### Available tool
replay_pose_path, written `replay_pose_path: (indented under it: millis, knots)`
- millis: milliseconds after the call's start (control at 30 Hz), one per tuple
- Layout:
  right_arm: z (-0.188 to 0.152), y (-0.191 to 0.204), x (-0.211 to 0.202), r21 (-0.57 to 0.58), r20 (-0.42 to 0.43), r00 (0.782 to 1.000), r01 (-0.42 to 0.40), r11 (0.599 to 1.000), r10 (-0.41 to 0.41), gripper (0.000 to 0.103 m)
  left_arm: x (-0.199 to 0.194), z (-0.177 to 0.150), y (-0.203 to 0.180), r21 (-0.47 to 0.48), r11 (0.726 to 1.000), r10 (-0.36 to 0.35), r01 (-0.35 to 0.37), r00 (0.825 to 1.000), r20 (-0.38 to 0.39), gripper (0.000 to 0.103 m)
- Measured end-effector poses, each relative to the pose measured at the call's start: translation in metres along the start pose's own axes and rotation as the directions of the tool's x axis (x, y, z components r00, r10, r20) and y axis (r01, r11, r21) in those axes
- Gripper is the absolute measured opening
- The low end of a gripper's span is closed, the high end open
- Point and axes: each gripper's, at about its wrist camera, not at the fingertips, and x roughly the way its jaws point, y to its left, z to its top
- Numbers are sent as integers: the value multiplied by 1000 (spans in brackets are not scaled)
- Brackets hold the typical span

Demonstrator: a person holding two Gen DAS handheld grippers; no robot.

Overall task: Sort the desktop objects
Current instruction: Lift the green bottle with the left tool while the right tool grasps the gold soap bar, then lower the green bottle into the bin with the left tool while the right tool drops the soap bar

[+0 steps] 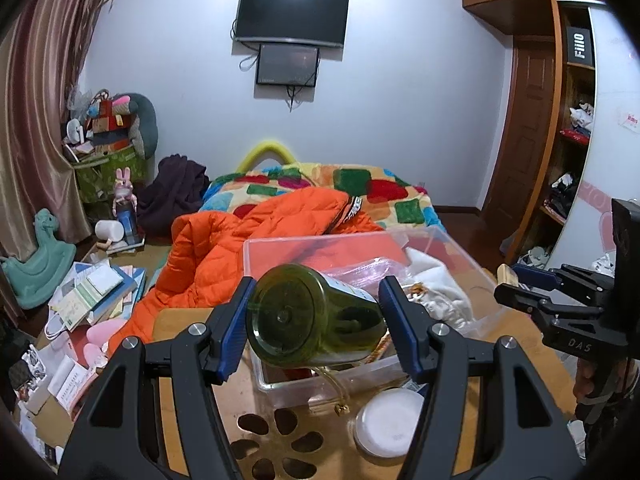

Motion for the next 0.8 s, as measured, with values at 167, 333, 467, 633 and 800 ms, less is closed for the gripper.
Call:
replay_pose_path:
  millis: [167,333,467,633,800]
  knots:
    - [0,-4,15,-9,-22,999,36,999,-37,42,19,-7,7,-2,999,32,-32,999,-36,62]
    - [-3,-4,25,-34,-41,997,58,998,-59,42,30,-12,6,13,999,50,-49,997,-60,62]
    - [-3,-4,30,-37,-46,997,55,998,-56,42,38,-14,3,19,999,44,-43,996,-78,62]
    - [0,-2,37,-51,-48,998,43,998,-45,42,42,-14,3,15,999,40,-39,995,-88,62]
    - [2,2,43,-66,-59,997,45,997,-49,42,46,-16,4,10,999,38,-37,995,-94,62]
